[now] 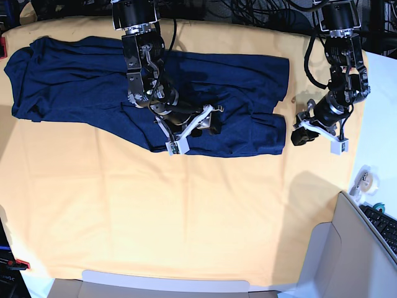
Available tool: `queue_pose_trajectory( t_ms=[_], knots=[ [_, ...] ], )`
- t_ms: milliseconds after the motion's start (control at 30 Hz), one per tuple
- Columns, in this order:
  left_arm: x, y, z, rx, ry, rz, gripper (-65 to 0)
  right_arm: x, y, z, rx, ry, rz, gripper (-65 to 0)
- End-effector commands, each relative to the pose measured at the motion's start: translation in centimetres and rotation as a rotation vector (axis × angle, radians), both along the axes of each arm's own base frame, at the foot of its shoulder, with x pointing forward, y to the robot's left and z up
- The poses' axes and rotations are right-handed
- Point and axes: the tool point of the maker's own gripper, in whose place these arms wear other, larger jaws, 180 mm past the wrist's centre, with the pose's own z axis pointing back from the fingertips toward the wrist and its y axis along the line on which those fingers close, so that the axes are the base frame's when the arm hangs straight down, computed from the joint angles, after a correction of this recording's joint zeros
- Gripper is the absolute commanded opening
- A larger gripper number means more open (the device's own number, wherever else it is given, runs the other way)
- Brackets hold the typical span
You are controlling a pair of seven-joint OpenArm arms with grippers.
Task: Fold the T-shirt properly
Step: 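Lower the sleeve onto the shirt beside the left gripper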
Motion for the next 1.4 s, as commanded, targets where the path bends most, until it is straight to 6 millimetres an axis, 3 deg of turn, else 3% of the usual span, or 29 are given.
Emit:
queue_pose_trajectory(
  t_ms=[0,367,633,867,1000,1267,1367],
  knots=[
    [1.0,0.3,1.5,0.008,-0.050,0.000,-44.8,0.8,0.5,1.2,0.023,-0.034,0.003,-34.7],
    [1.0,0.3,1.5,0.008,-0.050,0.000,-44.8,1.2,0.6,1.3,0.023,-0.038,0.006,-35.1],
    [1.1,0.4,1.6,0.008,-0.053,0.001,-44.8,-0.7,4.7,1.9,0.021,-0.059,0.138,-35.1],
    [1.0,0.5,1.6,0.008,-0.053,0.004,-44.9,-0.8,4.8,1.8,0.020,-0.056,0.141,-35.5],
    [1.0,0.4,1.5,0.008,-0.052,0.000,-44.9,-0.5,4.8,2.1,0.021,-0.064,0.139,-42.4],
    [0.9,0.4,1.5,0.008,-0.050,0.001,-45.0,0.8,4.9,3.3,0.019,-0.105,0.144,-62.3],
    [0.9,0.5,1.5,0.008,-0.050,0.003,-45.1,1.3,4.9,3.8,0.018,-0.119,0.144,-65.0]
  ],
)
